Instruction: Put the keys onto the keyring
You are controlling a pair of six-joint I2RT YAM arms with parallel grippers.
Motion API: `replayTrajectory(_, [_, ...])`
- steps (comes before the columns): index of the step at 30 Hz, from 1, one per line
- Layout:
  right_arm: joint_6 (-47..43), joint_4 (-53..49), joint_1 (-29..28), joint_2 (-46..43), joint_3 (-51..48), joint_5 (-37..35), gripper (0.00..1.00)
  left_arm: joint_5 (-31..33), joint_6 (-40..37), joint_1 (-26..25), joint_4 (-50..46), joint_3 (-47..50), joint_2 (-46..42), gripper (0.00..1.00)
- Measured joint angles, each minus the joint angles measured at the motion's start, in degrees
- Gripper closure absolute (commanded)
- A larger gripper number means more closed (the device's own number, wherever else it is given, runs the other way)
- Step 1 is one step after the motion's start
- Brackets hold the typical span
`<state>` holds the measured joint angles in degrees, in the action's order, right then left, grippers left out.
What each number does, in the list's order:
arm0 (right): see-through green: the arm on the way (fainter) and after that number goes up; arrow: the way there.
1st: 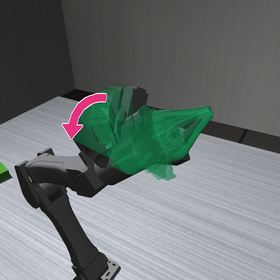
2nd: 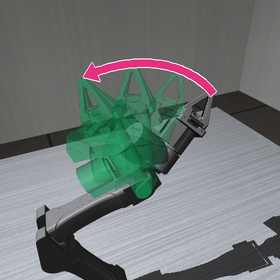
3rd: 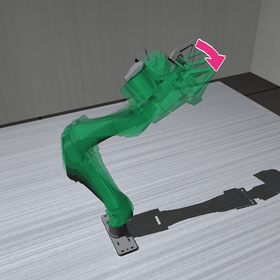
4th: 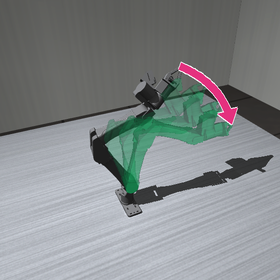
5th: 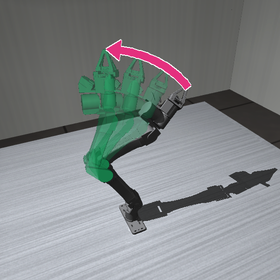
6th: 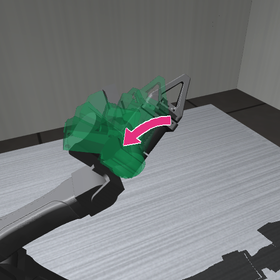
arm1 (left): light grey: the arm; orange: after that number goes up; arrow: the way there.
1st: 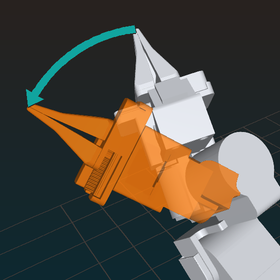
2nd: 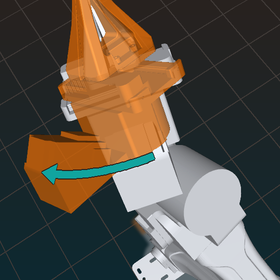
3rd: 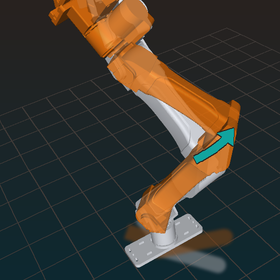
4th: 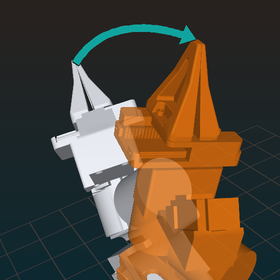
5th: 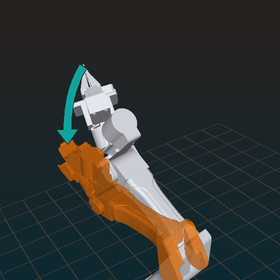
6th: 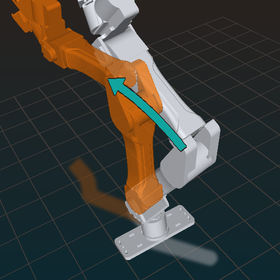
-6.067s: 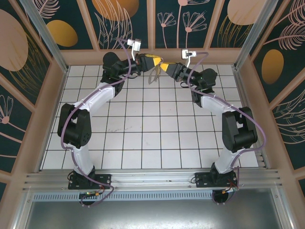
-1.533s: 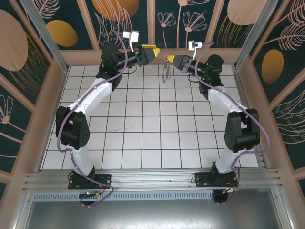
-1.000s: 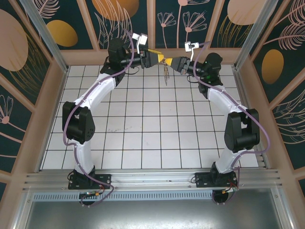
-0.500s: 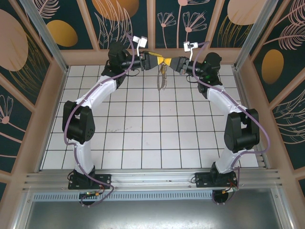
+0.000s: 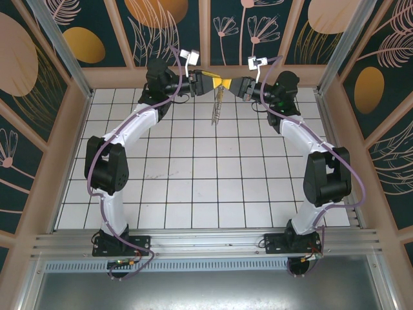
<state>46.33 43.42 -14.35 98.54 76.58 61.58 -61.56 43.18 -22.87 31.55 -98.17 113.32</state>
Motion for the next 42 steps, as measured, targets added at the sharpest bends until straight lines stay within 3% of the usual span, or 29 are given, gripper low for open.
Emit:
replayTrajectory(5, [0.0, 0.0, 0.0, 0.0, 0.0, 0.0, 1.0, 0.0, 0.6, 0.0, 0.3, 0.7, 0.0, 0.73])
replayTrajectory(13, [-0.7, -0.3, 0.0, 0.0, 0.0, -0.1, 1.0, -0.2, 1.1, -0.4, 2.2, 0.8, 0.0, 0.79])
replayTrajectory(20, [-1.1, -0.3, 0.1, 0.0, 0.0, -0.2, 1.0, -0.1, 2.5, -0.6, 3.3, 0.8, 0.0, 1.0])
replayTrajectory(25, [-1.4, -0.4, 0.1, 0.0, 0.0, -0.2, 1.0, 0.0, 2.6, -0.6, 3.5, 0.9, 0.0, 1.0])
replayTrajectory(29, [-1.6, -1.5, 0.1, 0.0, 0.0, -0.7, 0.67, 0.9, 3.9, -0.8, 6.9, 3.0, -0.2, 1.0])
replayTrajectory(31, [-2.0, -2.1, 0.3, 0.0, -0.5, -1.6, 0.61, 2.2, 4.7, -0.9, 8.6, 4.8, -1.0, 1.0])
replayTrajectory(38, [-1.9, -1.0, 0.9, -6.3, -6.6, -5.7, 0.59, 7.4, 10.0, -1.4, 14.3, 11.1, -2.3, 1.0])
replayTrajectory(42, [1.0, 4.0, 1.1, -10.2, -12.4, -10.6, 0.66, 9.8, 13.8, -1.4, 18.3, 13.2, -2.4, 1.0])
